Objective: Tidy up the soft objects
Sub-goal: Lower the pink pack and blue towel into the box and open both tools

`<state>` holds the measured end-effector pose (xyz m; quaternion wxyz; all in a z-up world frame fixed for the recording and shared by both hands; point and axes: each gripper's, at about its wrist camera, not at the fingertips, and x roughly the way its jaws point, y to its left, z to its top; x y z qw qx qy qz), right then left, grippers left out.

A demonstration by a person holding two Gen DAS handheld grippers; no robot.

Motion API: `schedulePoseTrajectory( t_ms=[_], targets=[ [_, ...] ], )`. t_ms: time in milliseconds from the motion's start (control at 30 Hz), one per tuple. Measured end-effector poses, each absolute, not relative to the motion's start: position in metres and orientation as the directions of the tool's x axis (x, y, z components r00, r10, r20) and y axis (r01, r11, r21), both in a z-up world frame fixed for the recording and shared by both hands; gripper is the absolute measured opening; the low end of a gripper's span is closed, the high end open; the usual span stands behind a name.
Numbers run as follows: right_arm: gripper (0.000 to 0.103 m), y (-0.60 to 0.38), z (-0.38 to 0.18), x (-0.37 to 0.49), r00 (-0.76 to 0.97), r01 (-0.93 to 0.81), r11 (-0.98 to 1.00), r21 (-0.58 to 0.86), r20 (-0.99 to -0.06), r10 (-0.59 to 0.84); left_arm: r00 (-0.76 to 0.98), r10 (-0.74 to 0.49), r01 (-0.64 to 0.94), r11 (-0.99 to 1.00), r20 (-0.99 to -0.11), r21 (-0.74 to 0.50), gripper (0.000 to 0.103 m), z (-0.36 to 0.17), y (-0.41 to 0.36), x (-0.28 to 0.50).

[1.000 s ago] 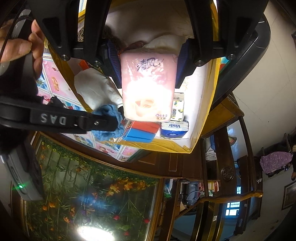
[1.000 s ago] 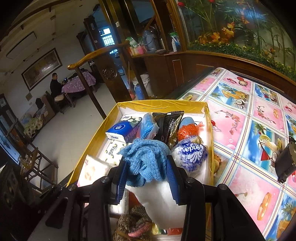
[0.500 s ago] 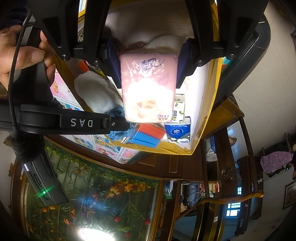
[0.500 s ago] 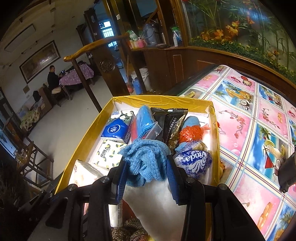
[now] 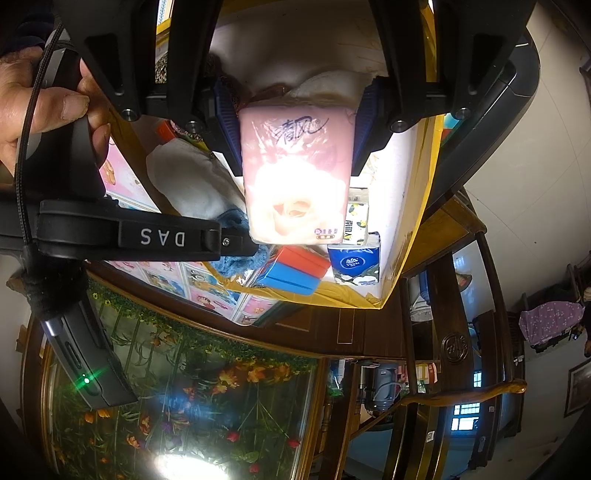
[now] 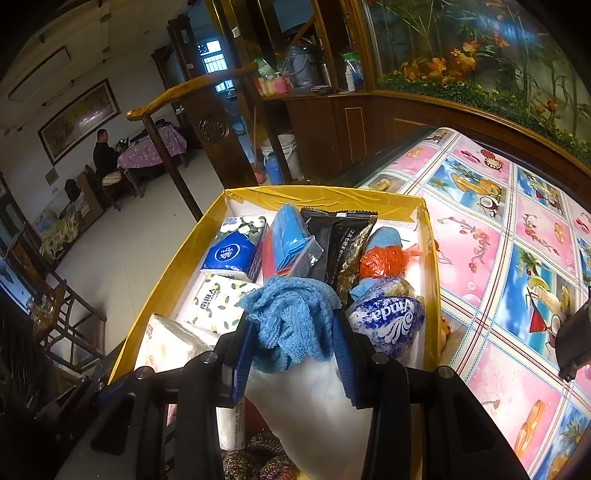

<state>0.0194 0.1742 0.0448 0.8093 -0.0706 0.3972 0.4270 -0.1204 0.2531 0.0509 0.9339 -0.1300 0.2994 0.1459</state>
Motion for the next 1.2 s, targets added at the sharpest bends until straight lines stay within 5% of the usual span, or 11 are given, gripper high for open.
schedulePoseTrajectory(
  t_ms=[767,1200],
  targets=[
    [0.051,0.159,0.054,0.013,0.314,-0.736,0.629,0.251,-0.696,0.645,0.768,0.216,-0.362,0.923,-0.603,-0.132,0.059,0.049,0.252,-0.122],
    [0.065,0.143,0.067,0.004,0.335,-0.732,0.628,0.263,-0.664,0.669,0.772,0.232,-0.367,0.923,-0.592,-0.116,0.077,0.052,0.249,-0.125]
  ],
)
